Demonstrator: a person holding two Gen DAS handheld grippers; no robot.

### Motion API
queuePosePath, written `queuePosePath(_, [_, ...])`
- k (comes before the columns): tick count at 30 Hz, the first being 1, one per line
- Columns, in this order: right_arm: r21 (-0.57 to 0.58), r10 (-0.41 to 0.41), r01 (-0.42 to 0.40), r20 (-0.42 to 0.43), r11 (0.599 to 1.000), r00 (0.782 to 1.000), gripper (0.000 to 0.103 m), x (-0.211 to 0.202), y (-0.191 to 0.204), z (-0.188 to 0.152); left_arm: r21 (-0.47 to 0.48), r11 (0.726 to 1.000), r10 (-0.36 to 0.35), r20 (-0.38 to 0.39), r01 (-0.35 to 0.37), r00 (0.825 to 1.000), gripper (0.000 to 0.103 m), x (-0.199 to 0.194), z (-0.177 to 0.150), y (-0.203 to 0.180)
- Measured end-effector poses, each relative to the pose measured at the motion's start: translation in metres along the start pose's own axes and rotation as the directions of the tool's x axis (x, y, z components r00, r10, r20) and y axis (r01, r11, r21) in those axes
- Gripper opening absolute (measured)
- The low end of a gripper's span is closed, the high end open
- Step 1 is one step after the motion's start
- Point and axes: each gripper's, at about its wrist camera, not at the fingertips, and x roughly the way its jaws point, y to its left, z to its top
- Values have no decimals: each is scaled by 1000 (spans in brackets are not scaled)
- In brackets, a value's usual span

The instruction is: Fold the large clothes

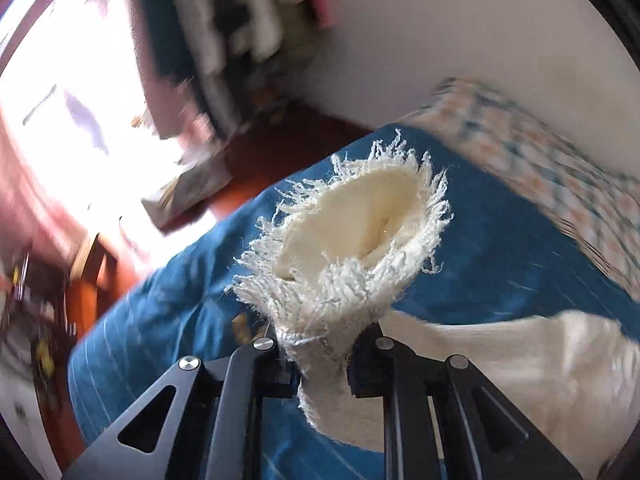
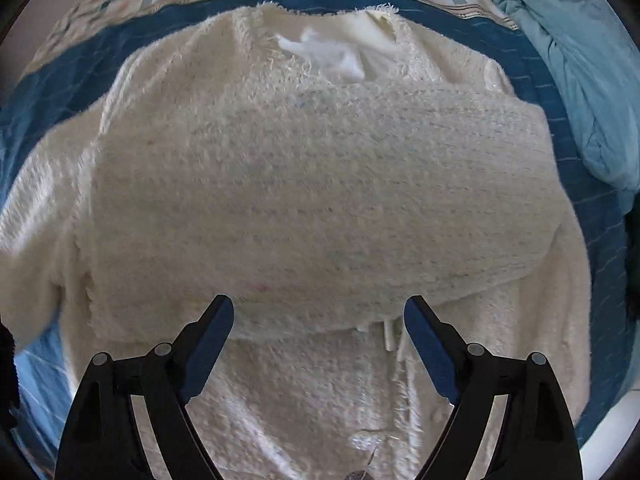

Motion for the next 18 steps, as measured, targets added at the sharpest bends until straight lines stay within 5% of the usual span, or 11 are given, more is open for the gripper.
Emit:
queuePosePath(5, [44, 65, -66, 7, 997, 998, 89, -6, -24, 11, 192, 977, -103, 59, 90, 993, 12, -44, -3, -75])
queuePosePath(8, [113, 103, -102, -1, 988, 995, 89, -11, -66, 16, 297, 933, -222, 27, 204, 975, 12, -73, -18, -141])
queuePosePath(12, [224, 97, -93, -4, 970, 995, 89, -13, -151, 16, 373, 846, -369, -108, 382, 923, 12, -95, -48, -242])
queuePosePath(15, [290, 54, -49, -11, 956, 998, 89, -10, -214, 9, 408, 761, -453, -222, 505, 863, 12, -113, -87, -330])
queuePosePath(18, [346, 5, 7, -35, 938, 999, 89, -5, -271, -4, 443, 696, -483, -294, 566, 824, 13, -125, -123, -398])
